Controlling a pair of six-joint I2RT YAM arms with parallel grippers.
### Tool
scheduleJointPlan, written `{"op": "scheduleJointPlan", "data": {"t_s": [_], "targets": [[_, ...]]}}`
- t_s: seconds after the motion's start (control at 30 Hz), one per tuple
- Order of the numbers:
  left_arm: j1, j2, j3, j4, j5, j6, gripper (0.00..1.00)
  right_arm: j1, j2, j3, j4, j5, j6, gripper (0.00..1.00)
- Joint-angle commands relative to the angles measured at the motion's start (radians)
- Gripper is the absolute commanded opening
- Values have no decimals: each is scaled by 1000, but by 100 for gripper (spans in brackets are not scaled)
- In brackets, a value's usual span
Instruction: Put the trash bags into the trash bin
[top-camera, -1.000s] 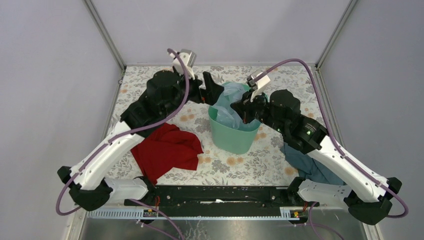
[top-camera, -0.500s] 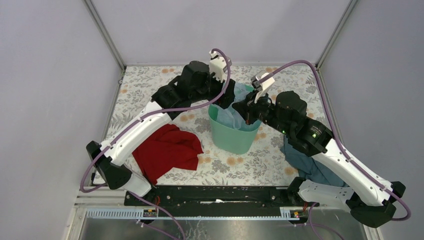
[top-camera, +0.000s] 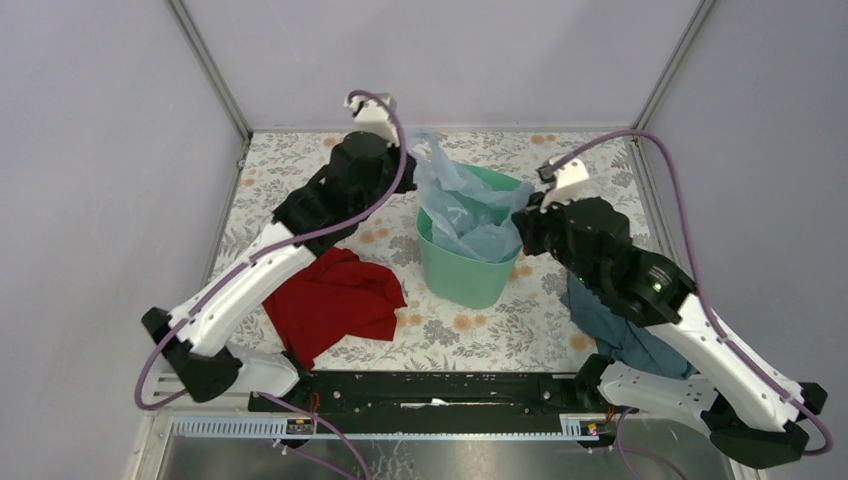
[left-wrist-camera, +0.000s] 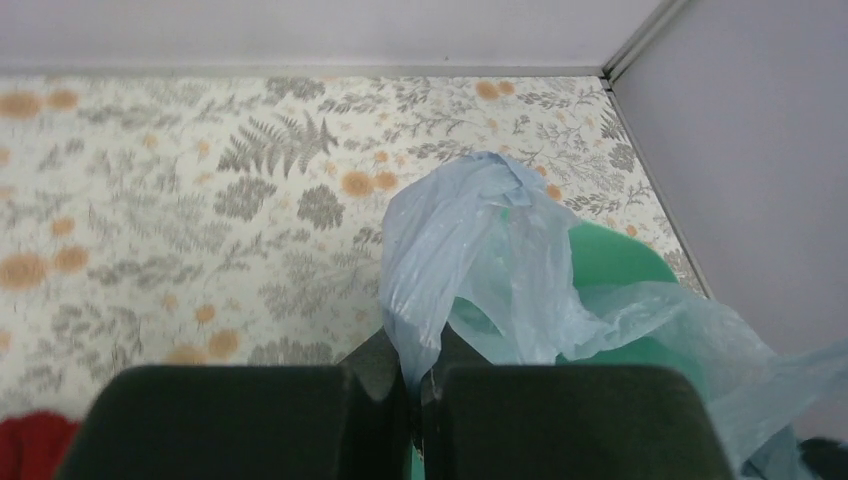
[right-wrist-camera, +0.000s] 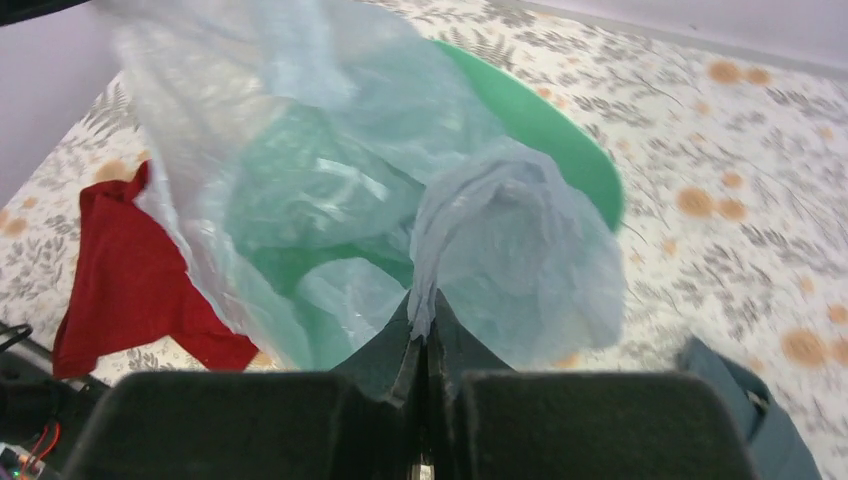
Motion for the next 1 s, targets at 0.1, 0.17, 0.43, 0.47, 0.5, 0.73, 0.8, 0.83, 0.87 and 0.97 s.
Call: {"op": "scheduleJointPlan", "data": {"t_s": [0.1,0.17,0.43,0.47,0.5,0.73,0.8,0.83,0.87,0.97], "targets": [[15,-251,-280,86,-80,-291,1,-3,-168,-43,-195,204,187,5],[16,-291,-339,82,-93,-327,1,-3,-197,-61,-201,197,229,6],[18,-361,-451,94,2,-410,1,-3,-253,-151,-159,60,415,47],[19,-362,-456,96,18,-415,1,-4,-259,-166,-129,24,444,55],[19,-364,-457,96,30,-417,1,-3,-262,-180,-101,-8,473,63],[19,-389,-472,92,36,-402,2,-3,-236,-228,18,-117,605,99],[18,-397,-471,88,27,-388,3,-3,-236,-220,16,-123,613,100],[18,-399,-469,86,24,-381,3,-3,-238,-220,11,-117,616,100],[18,-399,-465,81,24,-375,3,-3,-239,-225,5,-110,616,100],[19,-398,-456,76,26,-359,4,-3,-235,-267,4,-76,605,92]]}}
